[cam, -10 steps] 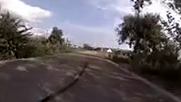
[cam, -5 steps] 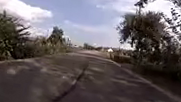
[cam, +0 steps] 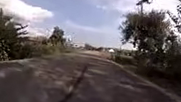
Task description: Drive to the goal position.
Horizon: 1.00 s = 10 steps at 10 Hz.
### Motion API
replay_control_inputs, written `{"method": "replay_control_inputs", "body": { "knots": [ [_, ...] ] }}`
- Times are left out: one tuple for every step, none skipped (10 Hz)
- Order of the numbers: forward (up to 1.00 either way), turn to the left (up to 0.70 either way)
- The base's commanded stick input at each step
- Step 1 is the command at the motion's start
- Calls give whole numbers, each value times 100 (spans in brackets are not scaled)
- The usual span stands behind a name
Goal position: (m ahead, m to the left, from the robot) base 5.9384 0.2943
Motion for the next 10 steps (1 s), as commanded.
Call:
{"method": "replay_control_inputs", "body": {
  "knots": [
    [70, 14],
    [70, 8],
    [70, 2],
    [70, 0],
    [70, 0],
    [70, 0],
    [70, 0],
    [70, 0],
    [70, 0],
    [70, 0]
  ]
}}
